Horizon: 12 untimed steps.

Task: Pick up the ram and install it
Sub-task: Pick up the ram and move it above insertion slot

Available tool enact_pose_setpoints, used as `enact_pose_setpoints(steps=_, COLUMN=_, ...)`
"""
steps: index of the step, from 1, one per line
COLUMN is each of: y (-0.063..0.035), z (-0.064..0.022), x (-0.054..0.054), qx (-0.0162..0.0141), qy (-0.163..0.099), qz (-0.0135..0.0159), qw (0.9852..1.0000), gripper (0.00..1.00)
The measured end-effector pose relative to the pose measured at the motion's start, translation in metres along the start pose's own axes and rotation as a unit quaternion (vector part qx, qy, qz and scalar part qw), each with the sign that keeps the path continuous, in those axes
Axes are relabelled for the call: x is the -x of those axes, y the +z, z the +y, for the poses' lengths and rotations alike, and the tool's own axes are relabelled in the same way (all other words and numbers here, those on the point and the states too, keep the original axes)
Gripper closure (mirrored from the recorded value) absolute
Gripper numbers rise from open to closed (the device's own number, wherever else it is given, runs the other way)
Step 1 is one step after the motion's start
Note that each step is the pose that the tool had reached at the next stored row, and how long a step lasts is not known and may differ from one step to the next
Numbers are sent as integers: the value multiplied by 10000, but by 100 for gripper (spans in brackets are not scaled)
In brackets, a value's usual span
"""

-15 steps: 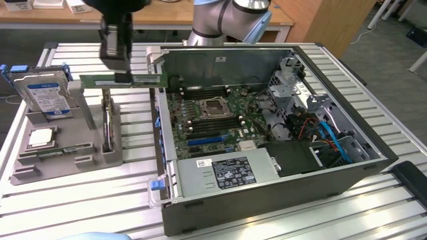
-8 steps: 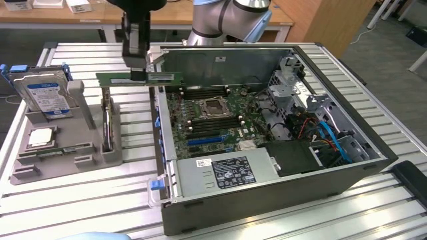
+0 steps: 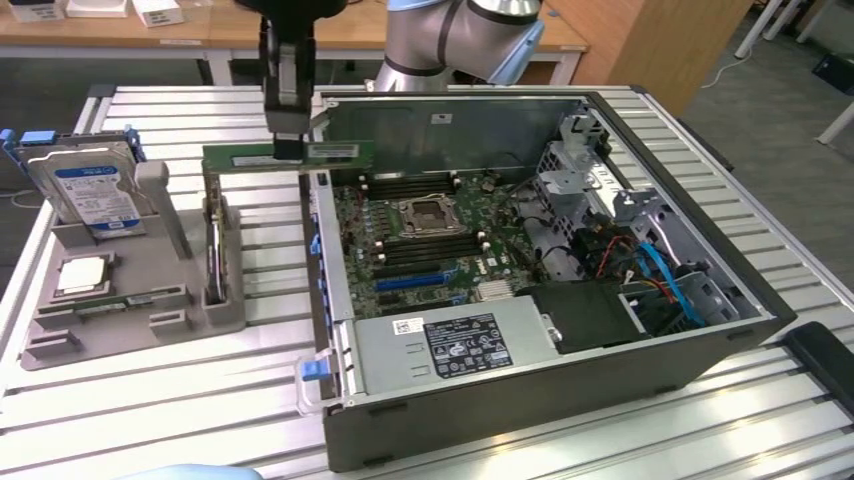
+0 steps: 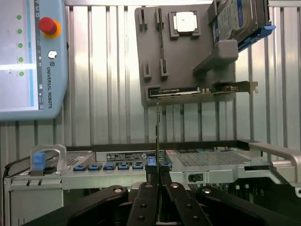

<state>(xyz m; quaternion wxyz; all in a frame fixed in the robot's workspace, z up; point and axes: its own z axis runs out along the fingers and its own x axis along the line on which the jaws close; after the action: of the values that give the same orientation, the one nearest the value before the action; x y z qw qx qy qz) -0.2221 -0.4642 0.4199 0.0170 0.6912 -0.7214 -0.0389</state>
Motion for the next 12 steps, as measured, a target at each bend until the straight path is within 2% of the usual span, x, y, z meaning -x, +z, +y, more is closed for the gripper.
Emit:
enact_pose_setpoints(steps=4, y=-2, z=-22, x=5, qx=2, qy=-3, qz=5, qw=10000, gripper=87)
enact_pose_setpoints(steps=12, y=-19, z=-244, x=14, qx=4, qy=-84, qz=11, qw=10000, gripper=87)
